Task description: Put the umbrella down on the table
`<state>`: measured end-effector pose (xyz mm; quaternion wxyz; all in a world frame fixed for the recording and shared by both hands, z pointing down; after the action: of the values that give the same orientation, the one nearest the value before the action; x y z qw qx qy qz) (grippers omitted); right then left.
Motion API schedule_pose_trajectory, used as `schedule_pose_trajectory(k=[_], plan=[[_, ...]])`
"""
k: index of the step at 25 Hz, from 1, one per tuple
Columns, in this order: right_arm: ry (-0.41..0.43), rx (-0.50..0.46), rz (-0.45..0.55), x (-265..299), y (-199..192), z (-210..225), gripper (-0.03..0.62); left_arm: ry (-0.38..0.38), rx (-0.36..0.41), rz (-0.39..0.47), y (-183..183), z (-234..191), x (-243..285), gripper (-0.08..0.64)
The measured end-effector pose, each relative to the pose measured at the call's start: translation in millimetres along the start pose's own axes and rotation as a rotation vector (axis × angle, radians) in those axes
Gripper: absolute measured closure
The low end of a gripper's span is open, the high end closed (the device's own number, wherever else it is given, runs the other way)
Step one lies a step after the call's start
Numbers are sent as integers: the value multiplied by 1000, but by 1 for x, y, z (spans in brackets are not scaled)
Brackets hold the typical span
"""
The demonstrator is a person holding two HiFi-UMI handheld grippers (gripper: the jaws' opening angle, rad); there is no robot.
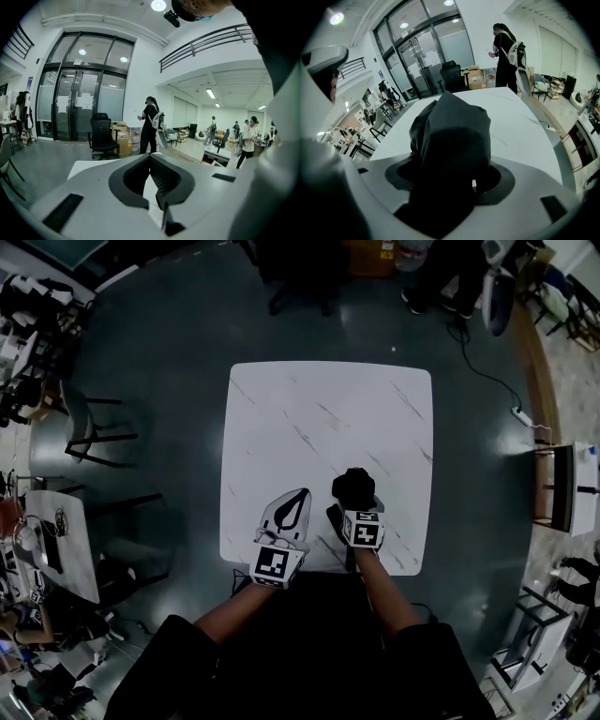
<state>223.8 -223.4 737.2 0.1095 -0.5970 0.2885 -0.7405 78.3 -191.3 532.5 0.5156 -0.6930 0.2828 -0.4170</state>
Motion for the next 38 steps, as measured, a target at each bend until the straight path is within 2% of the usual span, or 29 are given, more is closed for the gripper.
schedule_pose_trajectory(k=[14,17,19,23,26,29,34,38], plan=[[-41,10,-123,38,-20,6,253,-13,-26,13,1,-12,0,552],[-58,5,-124,37,-22,6,252,-20,-22,18,2,-14,-5,552],[-62,1,-114,36,-21,5,252,-21,-12,10,0,-18,-10,553],[-60,5,-85,29,-21,7,249,-37,-46,12,-5,-21,-22,552],[-88,-4,-57,16,-15,8,248,-52,-56,22,-5,-25,-32,552],[-113,9,-25,-4,-7,3,248,-49,-61,37,-2,-31,-45,553],[-153,33,42,-45,1,-12,249,-88,-51,66,2,-36,-65,552],[-172,44,127,-82,9,-35,249,-114,-61,105,3,-40,-83,552]])
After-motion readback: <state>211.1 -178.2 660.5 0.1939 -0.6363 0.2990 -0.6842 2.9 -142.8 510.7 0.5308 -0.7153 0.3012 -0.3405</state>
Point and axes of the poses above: the fingertips, and each gripper's own axes: x forward along the fingers, z to its right, y out of its top, the point moved 5 cm from there along -x, backward along the fingers, and after that the axes turned 10 degrees about -y, right-handed, at the moved point
